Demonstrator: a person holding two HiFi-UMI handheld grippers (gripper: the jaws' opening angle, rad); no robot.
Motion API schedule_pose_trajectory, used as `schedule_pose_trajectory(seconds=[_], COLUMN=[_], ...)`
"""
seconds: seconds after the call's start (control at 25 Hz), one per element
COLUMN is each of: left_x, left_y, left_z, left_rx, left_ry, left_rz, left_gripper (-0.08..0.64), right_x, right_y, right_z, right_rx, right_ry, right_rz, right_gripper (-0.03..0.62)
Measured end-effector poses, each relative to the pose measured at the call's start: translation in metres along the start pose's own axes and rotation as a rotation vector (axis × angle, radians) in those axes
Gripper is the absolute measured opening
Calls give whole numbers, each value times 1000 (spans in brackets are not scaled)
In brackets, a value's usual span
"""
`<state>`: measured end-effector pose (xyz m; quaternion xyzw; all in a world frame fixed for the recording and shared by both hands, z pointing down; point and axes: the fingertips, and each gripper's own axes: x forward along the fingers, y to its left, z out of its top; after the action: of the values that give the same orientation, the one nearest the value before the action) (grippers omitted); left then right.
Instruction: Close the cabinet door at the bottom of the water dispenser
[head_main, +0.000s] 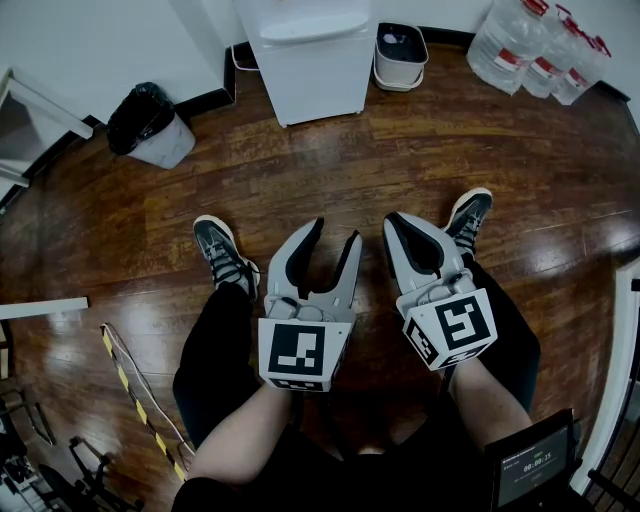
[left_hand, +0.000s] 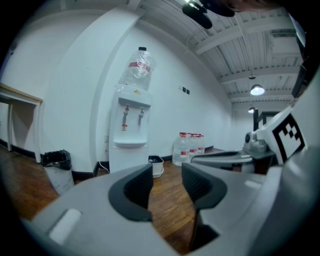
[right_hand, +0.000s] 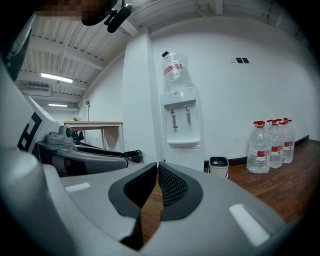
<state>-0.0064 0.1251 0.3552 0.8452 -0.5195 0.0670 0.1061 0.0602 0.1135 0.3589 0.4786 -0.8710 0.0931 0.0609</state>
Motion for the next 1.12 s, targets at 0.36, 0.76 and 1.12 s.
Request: schedule_pose_trajectory(seconds=[0.36, 0.76, 1.12], left_x=[1, 1, 0], left_y=[-1, -1, -3], left_z=[-1, -2, -2], left_rx=[-13, -9, -11], left_ry=[14, -2, 10], left_rz=[-8, -4, -10], left_gripper=[199, 199, 199], right_x=[1, 0, 1], right_y=[2, 1, 2], right_z=[0, -1, 0], right_rx=[-3, 2, 1], right_ry=[4, 6, 7], right_rz=[8, 6, 7], right_gripper=[11, 11, 11])
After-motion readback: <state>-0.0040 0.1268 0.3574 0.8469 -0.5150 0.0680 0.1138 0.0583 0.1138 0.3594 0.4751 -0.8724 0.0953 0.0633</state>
